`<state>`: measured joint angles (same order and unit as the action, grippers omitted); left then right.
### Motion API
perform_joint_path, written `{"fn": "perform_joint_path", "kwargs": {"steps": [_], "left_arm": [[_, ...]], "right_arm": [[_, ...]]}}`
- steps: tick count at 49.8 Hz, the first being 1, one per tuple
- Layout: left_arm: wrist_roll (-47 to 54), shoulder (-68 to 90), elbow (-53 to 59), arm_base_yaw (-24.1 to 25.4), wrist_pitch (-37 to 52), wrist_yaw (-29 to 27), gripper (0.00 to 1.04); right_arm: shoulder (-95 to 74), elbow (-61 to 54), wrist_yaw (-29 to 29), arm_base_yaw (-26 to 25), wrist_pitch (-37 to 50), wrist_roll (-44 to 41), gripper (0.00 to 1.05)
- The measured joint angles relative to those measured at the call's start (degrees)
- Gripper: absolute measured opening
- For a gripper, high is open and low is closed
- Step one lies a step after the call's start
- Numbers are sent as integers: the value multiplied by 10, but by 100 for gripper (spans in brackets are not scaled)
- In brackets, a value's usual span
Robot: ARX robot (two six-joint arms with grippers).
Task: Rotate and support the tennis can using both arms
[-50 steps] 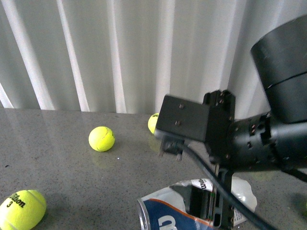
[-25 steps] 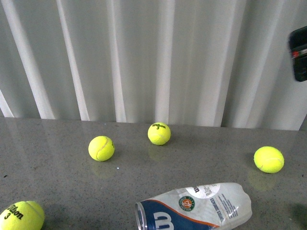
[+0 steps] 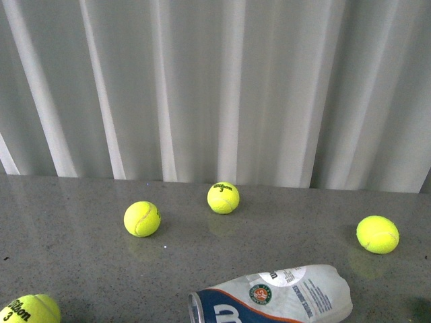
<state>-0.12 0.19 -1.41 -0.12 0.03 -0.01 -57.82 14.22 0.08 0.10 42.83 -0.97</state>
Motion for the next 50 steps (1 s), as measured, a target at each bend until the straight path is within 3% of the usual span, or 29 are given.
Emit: {"fn": "perform_joint_path", "kwargs": {"steps": [7, 29, 35, 50], "left_arm": [[0, 0, 0, 0, 0, 0, 98], [0, 0, 0, 0, 0, 0, 98], [0, 0, 0, 0, 0, 0, 98], [0, 0, 0, 0, 0, 0, 98]], "right_arm": [[47, -38, 0, 0, -7, 1, 3], [222, -114, 0, 0, -106, 3, 3], [238, -137, 0, 0, -93, 3, 3], [331, -140, 0, 0, -181, 3, 3]]}}
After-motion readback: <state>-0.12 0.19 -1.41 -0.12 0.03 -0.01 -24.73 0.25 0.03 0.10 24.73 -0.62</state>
